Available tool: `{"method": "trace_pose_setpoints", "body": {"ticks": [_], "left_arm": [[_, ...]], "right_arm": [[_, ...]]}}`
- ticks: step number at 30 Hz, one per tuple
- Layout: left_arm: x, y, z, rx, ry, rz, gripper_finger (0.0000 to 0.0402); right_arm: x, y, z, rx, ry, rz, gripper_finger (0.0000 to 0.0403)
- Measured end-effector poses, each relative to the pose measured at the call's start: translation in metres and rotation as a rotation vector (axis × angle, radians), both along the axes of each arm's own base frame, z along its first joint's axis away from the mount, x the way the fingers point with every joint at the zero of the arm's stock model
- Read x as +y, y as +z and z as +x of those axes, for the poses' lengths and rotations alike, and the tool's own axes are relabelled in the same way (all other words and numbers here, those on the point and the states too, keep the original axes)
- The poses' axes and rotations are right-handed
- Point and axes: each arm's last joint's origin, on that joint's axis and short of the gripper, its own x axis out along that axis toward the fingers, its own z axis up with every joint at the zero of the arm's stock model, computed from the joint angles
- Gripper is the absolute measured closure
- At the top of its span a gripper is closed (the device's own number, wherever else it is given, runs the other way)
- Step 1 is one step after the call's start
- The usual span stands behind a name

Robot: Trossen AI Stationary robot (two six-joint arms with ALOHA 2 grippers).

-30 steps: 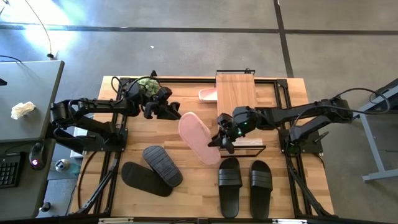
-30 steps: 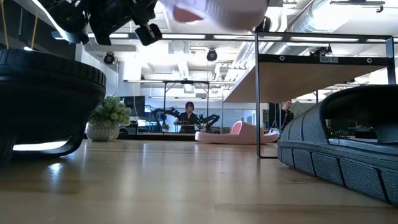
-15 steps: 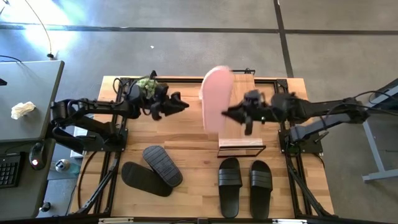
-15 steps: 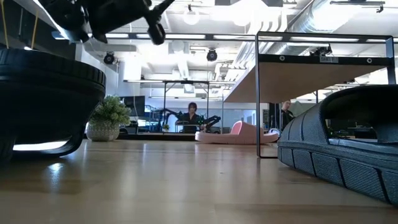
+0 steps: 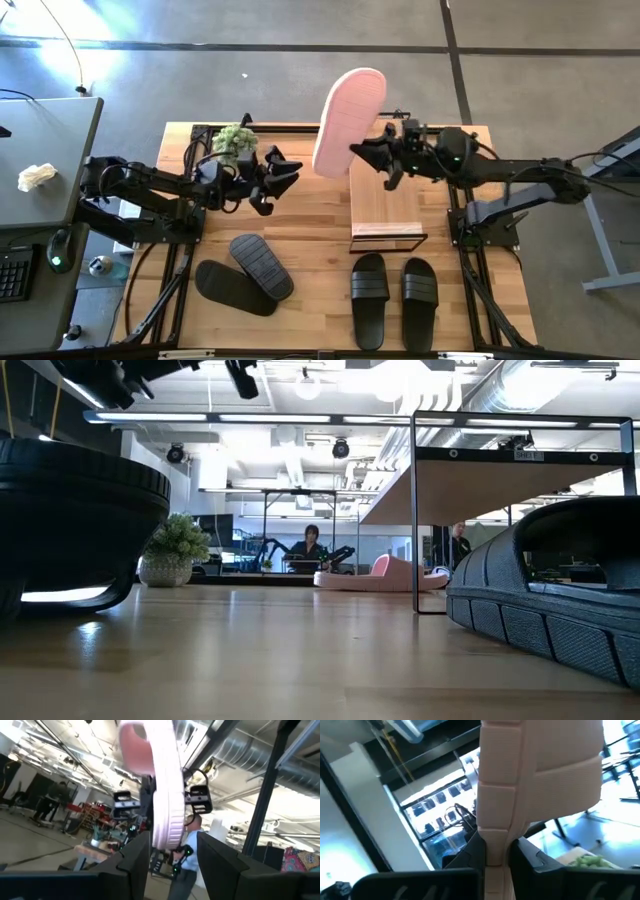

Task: Pick and place slides into the shelf
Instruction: Put the pink slipper under the shelf

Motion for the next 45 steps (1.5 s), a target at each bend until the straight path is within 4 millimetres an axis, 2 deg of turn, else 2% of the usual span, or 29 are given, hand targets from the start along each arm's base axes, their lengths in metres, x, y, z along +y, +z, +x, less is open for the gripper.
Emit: {"method": "trace_pose_setpoints", "body": {"ticks": [9,29,32,39,45], "left_arm": [[0.0,-0.002,0.001,0.015,-0.015,-0.01,0.0254],[-0.002,-0.002,0.001,0.019,-0.097,-0.024,0.0254],[-0.001,0.003,0.003,0.007,-0.098,-0.021,0.0254],[0.001,0.009,0.017,0.071,-0.098,-0.033,0.0254],[0.002,0.005,0.022,0.137,-0.096,-0.047,0.0254]], "right_arm": [[-0.008,-0.016,0.026,0.007,0.062,0.034,0.0377],[-0.012,-0.017,0.028,-0.007,0.04,0.045,0.0382],[-0.012,-0.018,0.03,-0.011,0.045,0.072,0.0381],[-0.013,-0.029,0.043,0.02,0.053,0.081,0.0383],[-0.014,-0.03,0.044,0.009,0.043,0.059,0.0383]]}}
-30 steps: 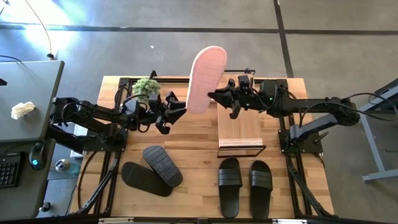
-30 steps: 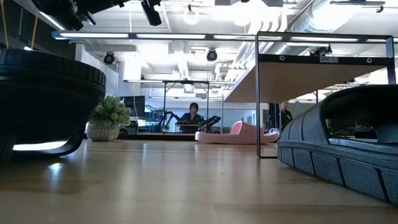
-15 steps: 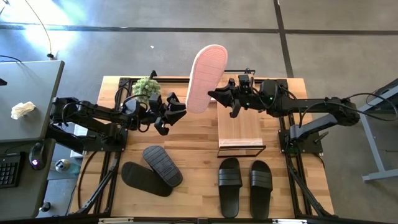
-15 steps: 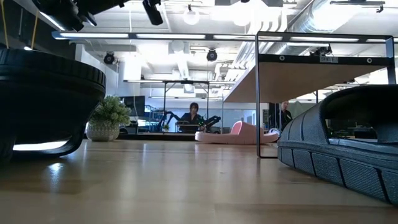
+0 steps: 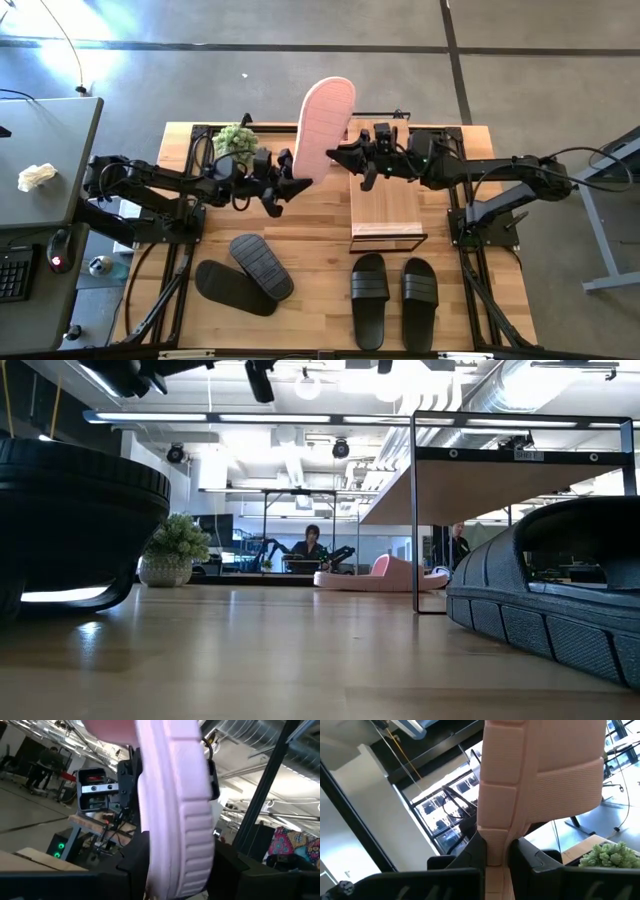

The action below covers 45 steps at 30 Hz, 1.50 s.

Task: Pick and place slides into the shelf
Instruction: Put the pink slipper under the shelf

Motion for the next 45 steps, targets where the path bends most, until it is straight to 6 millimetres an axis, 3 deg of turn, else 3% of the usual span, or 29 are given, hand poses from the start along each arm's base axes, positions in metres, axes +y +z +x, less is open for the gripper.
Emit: {"method": "trace_pose_setpoints", "body": {"ticks": [6,13,20,24,31,38,45], "left_arm": [[0.002,0.001,-0.001,-0.013,0.072,-0.025,0.0265],[0.002,0.003,-0.002,-0.038,0.095,-0.006,0.0351],[0.002,0.004,-0.002,-0.04,0.113,0.032,0.0352],[0.002,0.005,-0.001,-0.022,0.127,0.086,0.0352],[0.005,0.037,0.009,0.032,0.186,0.24,0.0353],[0.006,0.07,0.023,0.388,0.186,0.46,0.0353],[-0.004,0.099,0.017,0.775,0.345,0.673,0.0353]], "right_arm": [[0.0,0.0,0.0,0.002,-0.004,-0.003,0.0383],[0.0,0.0,0.0,0.006,-0.007,-0.002,0.0382],[0.001,0.002,-0.003,0.015,0.044,-0.034,0.0342],[0.003,0.005,-0.015,0.065,0.064,-0.032,0.031],[0.008,0.018,-0.054,0.174,0.069,-0.025,0.0279],[0.013,0.034,-0.116,0.227,0.039,0.005,0.0276],[0.018,0.042,-0.18,0.199,-0.01,0.238,0.0276]]}}
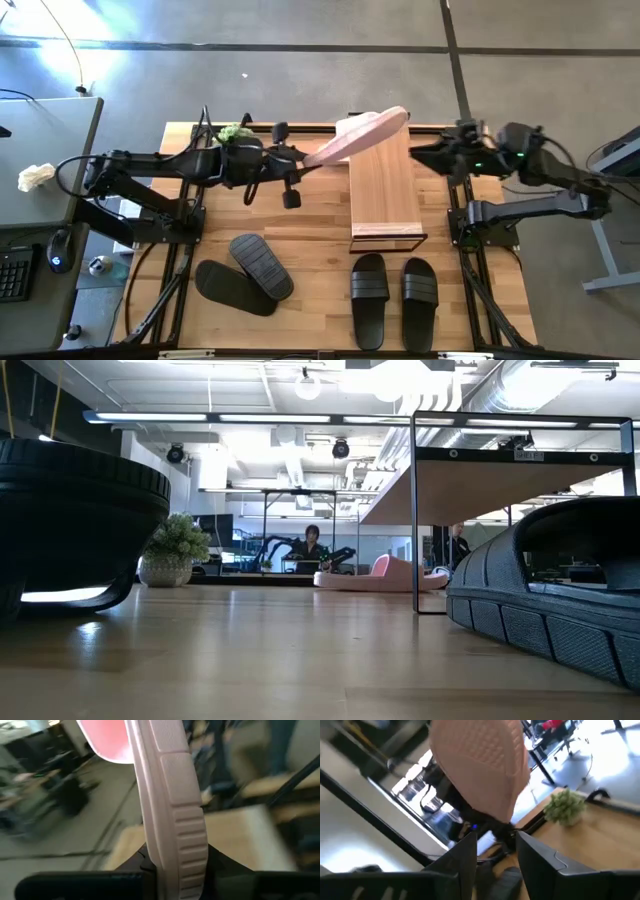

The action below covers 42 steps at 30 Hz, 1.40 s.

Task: Pick and place slides into the shelf
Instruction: Put the pink slipper under the shelf

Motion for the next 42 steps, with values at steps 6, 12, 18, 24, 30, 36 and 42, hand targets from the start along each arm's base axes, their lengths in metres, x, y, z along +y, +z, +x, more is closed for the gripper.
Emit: {"method": "trace_pose_setpoints", "body": {"ticks": [6,12,18,24,30,36,42], "left_arm": [[-0.015,0.008,-0.007,0.204,0.199,0.267,0.0353],[-0.032,-0.004,0.006,0.447,0.272,0.569,0.0353],[-0.051,-0.025,0.027,0.614,0.234,0.741,0.0347],[-0.067,-0.04,0.039,0.678,0.227,0.806,0.0355],[-0.074,-0.045,0.042,0.679,0.222,0.809,0.0355],[-0.074,-0.045,0.042,0.677,0.223,0.806,0.0355],[-0.073,-0.045,0.042,0.676,0.226,0.804,0.0355]], "right_arm": [[0.006,-0.001,-0.036,-0.037,0.069,0.279,0.0276],[0.008,-0.009,-0.04,0.026,0.105,0.579,0.0275],[0.005,-0.019,-0.034,0.116,0.027,0.686,0.0275],[0.0,-0.029,-0.028,0.206,-0.068,0.726,0.0275],[-0.006,-0.033,-0.01,0.249,-0.062,0.792,0.0275],[-0.013,-0.041,0.018,0.328,-0.036,0.804,0.0275],[-0.021,-0.042,0.038,0.315,-0.008,0.757,0.0276]]}}
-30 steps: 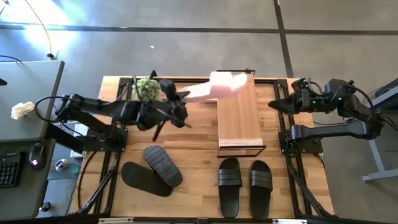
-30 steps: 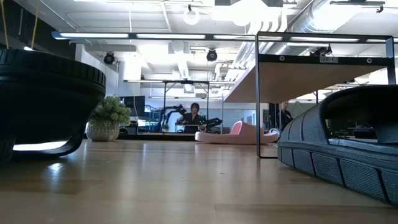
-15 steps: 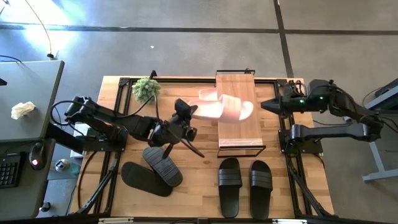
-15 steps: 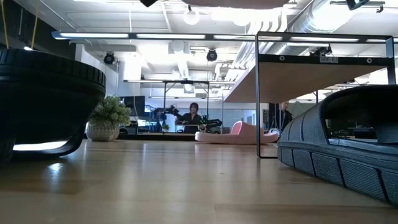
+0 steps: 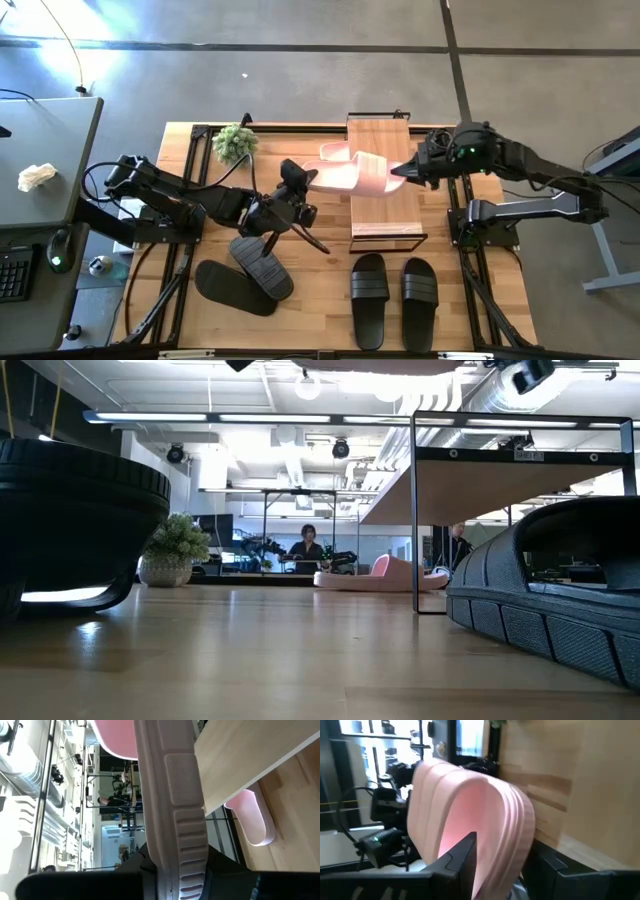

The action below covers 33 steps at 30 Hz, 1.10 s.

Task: Pick and place slides into the shelf
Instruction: Put the pink slipper under the shelf

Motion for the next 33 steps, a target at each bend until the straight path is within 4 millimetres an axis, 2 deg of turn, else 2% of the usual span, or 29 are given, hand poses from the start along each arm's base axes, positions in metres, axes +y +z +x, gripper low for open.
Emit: {"method": "trace_pose_setpoints", "body": {"ticks": [6,13,19,25,29,33], "left_arm": [[0.0,0.0,0.0,-0.031,0.011,-0.021,0.0352],[0.0,0.0,0.0,-0.064,0.013,-0.048,0.0281],[0.001,-0.003,-0.002,-0.033,0.046,-0.027,0.0243],[0.003,-0.01,-0.01,-0.082,0.146,-0.066,0.0232],[0.003,-0.015,-0.015,-0.167,0.177,-0.173,0.0233],[0.002,-0.018,-0.017,-0.301,0.178,-0.378,0.0241]], "right_arm": [[-0.004,0.0,0.003,-0.001,-0.016,-0.052,0.0303],[-0.005,-0.001,0.002,0.009,0.008,-0.166,0.039],[-0.004,0.003,-0.005,0.002,-0.024,-0.259,0.0394],[-0.001,0.007,-0.028,0.014,-0.095,-0.342,0.0397],[0.003,0.009,-0.046,0.009,-0.125,-0.384,0.0398],[0.006,0.013,-0.06,-0.027,-0.126,-0.45,0.0398]]}}
